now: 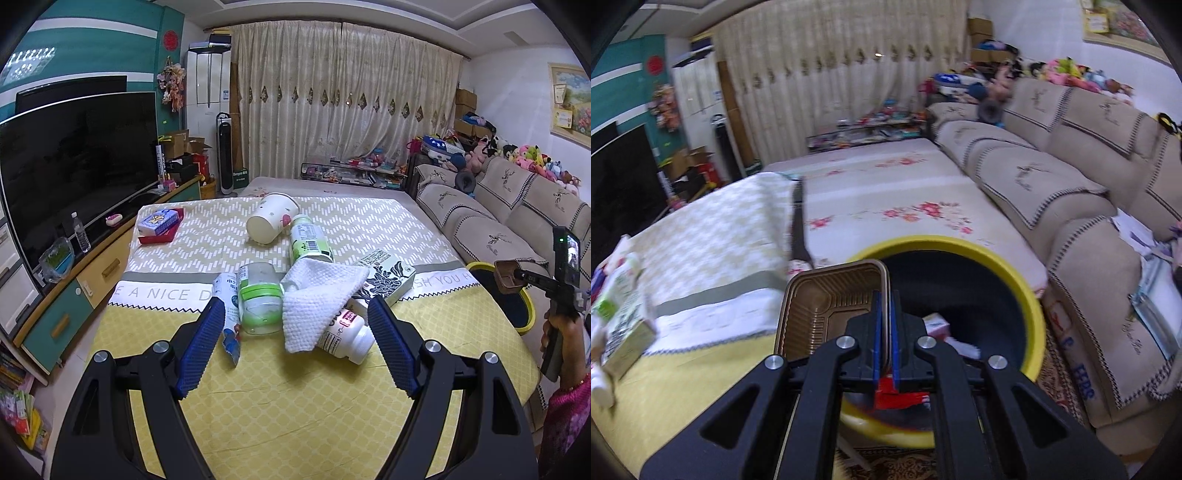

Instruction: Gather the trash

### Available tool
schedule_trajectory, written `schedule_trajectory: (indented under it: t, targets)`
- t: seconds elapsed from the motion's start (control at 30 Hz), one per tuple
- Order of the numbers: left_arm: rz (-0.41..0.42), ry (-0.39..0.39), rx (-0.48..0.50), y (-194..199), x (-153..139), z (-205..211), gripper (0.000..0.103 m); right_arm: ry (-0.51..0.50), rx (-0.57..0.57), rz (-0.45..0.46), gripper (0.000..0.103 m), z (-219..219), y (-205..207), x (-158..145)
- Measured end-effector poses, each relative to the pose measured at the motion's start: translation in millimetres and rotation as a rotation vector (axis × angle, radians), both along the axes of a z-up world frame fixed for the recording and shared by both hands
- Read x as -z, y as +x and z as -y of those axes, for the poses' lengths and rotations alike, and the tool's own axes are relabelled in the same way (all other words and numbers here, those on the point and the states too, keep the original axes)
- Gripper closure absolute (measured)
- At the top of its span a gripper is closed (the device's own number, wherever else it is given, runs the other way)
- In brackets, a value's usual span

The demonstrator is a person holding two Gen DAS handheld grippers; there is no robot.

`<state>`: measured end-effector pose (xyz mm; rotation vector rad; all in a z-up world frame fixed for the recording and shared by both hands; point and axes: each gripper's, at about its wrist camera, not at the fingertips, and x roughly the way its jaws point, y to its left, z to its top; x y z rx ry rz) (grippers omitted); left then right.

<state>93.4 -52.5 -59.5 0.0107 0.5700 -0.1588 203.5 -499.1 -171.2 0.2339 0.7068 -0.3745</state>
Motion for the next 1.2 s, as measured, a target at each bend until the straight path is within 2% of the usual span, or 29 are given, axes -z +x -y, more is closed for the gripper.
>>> schedule_trajectory:
  t: [0.1, 0.17, 0.2, 0.23, 0.5, 0.7, 0.97, 1.2]
  targets:
    - [-0.005, 0.002, 0.007, 1.7, 0.3, 2.0, 0.024, -0.018, 0.041, -0.026, 0.097, 13.0, 5.8, 8.6]
    - [-0.01, 0.002, 0.011, 3.0, 1.5, 2.5, 0.024, -0.046, 0.075, -0.037, 0.077, 16.6, 7.2, 12.1]
    - [-0.013, 0.001, 0.013, 3.4, 2.1, 3.1, 0.024, -0.057, 0.081, -0.038, 0.062, 16.8, 6.5, 13.3]
    - [-0.015, 0.002, 0.015, 3.8, 2.8, 3.8, 0.024, -0.069, 0.085, -0.029, 0.059, 16.0, 4.6, 12.8]
    - [-0.05, 0.024, 0.055, 22.1, 12.6, 13.9, 0.024, -0.077, 0.046, -0.003, 0.058, 2.2, -2.8, 6.8]
    - [-0.088, 0.059, 0.12, 52.6, 27.8, 30.4, 0.024, -0.075, 0.009, -0.001, 0.058, -11.2, -3.6, 5.6]
    - [-0.146, 0.106, 0.193, 97.4, 45.9, 53.4, 0.042, -0.063, -0.003, 0.0, 0.058, -11.2, -5.5, 5.1]
    - [-0.163, 0.159, 0.2, 117.0, 54.6, 62.3, 0.049, -0.046, -0.003, -0.002, 0.058, -5.4, -5.4, 8.0]
